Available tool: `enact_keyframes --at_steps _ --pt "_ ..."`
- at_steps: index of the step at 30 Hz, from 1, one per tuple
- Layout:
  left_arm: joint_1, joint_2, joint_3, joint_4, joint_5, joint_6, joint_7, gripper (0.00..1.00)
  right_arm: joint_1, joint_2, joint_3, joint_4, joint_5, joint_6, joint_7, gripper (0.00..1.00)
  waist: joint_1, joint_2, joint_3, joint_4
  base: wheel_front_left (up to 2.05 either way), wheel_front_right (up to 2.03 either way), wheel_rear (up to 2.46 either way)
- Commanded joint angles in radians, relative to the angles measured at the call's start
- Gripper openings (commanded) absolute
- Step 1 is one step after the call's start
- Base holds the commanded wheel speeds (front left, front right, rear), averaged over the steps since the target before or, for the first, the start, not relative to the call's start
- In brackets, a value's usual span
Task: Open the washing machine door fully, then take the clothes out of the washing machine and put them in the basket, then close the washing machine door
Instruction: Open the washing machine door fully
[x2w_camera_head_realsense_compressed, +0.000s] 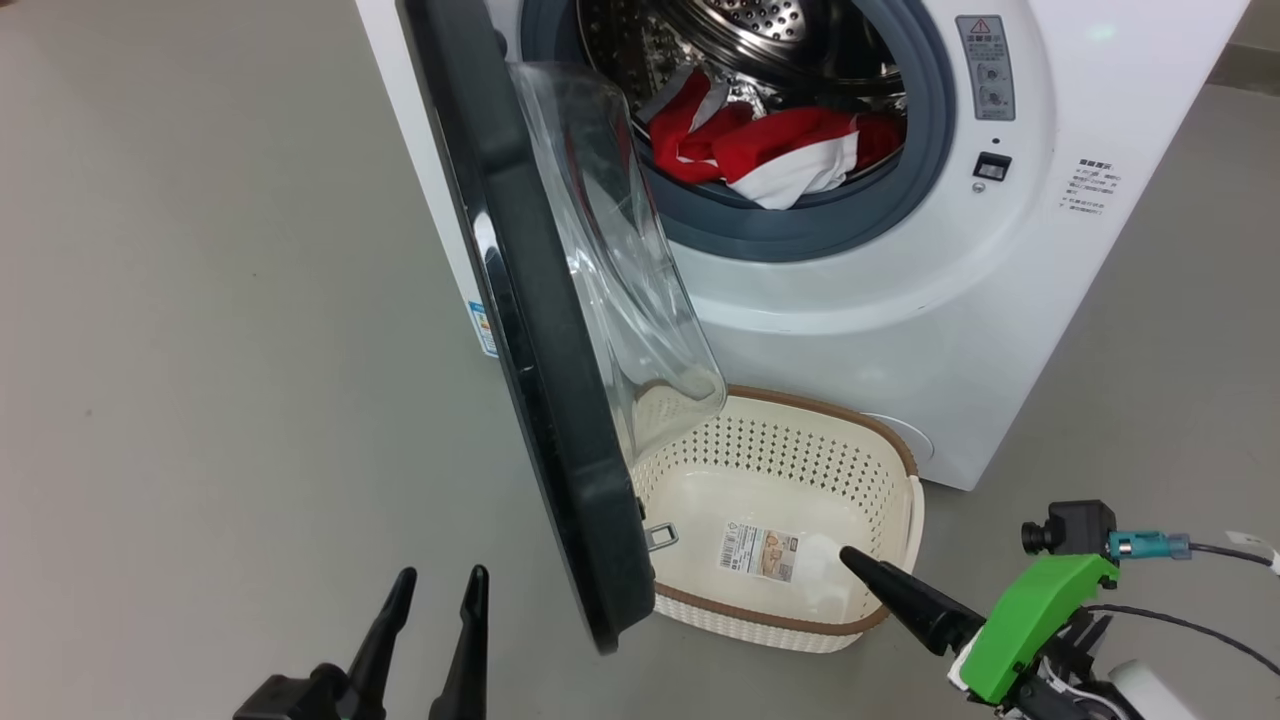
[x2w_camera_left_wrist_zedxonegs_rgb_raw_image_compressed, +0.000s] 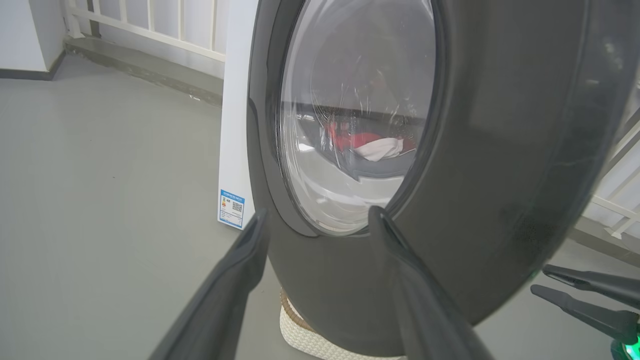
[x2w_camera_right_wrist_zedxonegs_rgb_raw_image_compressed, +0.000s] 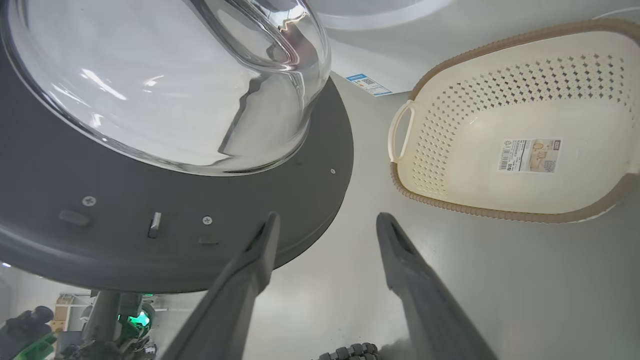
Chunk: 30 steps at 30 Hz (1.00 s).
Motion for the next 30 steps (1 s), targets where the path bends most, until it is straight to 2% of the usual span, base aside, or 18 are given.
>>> enact_keyframes --at_steps 1,18,23,26,30 --pt "-0.022 0.007 0.039 -0.017 0.009 -0.004 -0.012 1.0 -0.002 -0.016 0.025 -0.021 -0.014 0.007 -0.028 1.0 0.0 0.0 0.0 -0.003 0.0 0.0 0.0" --pt "-0.025 0.007 0.055 -0.017 0.007 -0.004 -0.012 1.0 -0.029 -0.152 0.266 -0.005 -0.113 0.007 -0.461 1.0 0.0 0.0 0.008 -0.029 0.0 0.0 0.0" --pt "-0.026 0.007 0.057 -0.016 0.007 -0.005 -0.012 1.0 -0.046 -0.169 0.302 0.027 -0.143 0.007 -0.52 1.0 0.0 0.0 0.008 -0.034 0.0 0.0 0.0" --pt "-0.027 0.007 0.058 -0.016 0.006 -0.005 -0.012 1.0 -0.055 -0.171 0.296 0.056 -0.193 0.007 -0.534 1.0 0.0 0.0 0.009 -0.036 0.0 0.0 0.0" --pt "-0.029 0.007 0.059 -0.017 0.004 -0.003 -0.012 1.0 -0.041 -0.138 0.167 0.059 -0.328 0.007 -0.535 1.0 0.0 0.0 0.013 -0.038 0.0 0.0 0.0"
